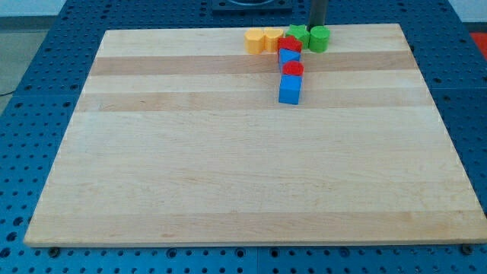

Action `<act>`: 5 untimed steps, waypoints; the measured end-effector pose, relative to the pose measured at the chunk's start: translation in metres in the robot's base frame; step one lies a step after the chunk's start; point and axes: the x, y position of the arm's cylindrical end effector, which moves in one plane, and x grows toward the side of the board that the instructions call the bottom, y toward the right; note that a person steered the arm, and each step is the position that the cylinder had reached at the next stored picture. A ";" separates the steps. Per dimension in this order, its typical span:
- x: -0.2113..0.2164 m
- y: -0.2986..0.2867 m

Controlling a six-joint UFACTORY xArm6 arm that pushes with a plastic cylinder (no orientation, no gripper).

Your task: Slide the green circle towards the top right of the board

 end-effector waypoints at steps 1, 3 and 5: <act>0.000 0.007; 0.029 0.046; 0.019 0.016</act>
